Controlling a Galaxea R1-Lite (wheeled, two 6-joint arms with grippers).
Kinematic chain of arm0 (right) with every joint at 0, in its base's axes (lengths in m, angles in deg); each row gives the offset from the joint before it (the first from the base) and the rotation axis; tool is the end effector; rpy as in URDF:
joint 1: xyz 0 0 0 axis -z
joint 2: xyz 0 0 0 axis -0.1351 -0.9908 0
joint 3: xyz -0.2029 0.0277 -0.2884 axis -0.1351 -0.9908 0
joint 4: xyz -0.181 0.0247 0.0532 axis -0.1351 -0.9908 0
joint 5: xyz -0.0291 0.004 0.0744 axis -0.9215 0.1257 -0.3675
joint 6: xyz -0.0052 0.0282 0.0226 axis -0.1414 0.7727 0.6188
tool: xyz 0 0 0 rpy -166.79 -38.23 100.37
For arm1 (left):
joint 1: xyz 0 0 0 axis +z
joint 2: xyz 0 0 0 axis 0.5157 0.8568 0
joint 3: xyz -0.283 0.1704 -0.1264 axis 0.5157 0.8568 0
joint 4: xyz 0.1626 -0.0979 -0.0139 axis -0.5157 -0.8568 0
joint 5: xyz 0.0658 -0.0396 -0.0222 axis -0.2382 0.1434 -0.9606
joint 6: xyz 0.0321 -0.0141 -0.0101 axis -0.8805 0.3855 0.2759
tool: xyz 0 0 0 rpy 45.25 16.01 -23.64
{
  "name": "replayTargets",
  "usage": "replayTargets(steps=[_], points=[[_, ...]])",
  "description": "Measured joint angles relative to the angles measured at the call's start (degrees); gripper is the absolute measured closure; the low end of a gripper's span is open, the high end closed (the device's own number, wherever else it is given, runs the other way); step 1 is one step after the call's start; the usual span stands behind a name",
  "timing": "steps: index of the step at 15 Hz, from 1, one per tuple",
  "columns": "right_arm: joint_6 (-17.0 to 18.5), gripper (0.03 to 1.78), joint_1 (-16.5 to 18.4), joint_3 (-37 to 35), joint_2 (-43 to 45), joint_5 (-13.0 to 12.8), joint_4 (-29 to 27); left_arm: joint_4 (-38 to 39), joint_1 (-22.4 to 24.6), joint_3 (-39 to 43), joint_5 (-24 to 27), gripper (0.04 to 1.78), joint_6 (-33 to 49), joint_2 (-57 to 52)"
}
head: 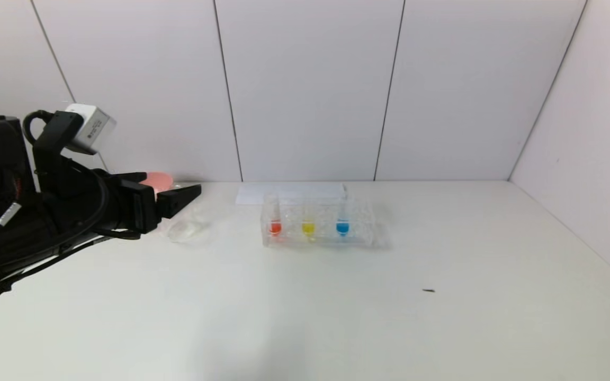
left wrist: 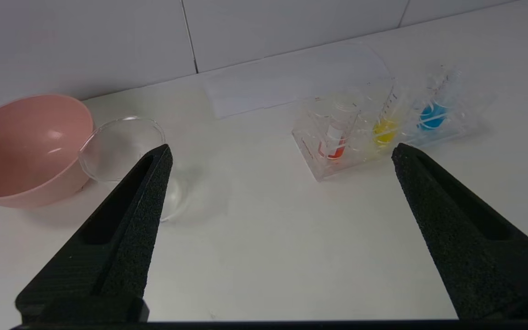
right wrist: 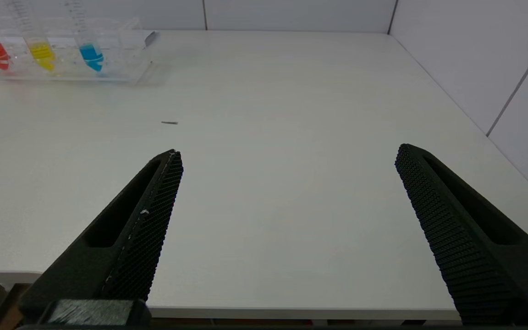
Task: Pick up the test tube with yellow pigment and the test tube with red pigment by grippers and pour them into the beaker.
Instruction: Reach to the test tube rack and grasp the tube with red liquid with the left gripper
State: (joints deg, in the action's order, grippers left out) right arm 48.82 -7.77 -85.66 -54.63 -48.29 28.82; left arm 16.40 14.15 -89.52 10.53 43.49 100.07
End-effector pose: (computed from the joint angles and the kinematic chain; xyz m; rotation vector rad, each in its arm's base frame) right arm -0.0627 0.0001 0.0760 -0.0014 -0.0016 0.0001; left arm 0.2212 -0.0695 0.2781 0.0161 0.1802 -0.3530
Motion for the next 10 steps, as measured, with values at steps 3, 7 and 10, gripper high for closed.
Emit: replayTargets(steps=[3, 7, 10], points=[[0.0, 0.11, 0.0, 0.0, 0.0, 0.0, 0.0, 4.91, -0.73, 0.05, -0.17, 0.13, 0.12, 4.17], [0.0, 0.11, 0.0, 0.0, 0.0, 0.0, 0.0, 11.06, -1.9, 0.0, -0.77, 0.13, -0.02, 9.59], [0.0, 0.11, 0.0, 0.0, 0.0, 0.0, 0.0, 12.62, -2.36, -0.26, -0.77, 0.13, 0.15, 12.28]])
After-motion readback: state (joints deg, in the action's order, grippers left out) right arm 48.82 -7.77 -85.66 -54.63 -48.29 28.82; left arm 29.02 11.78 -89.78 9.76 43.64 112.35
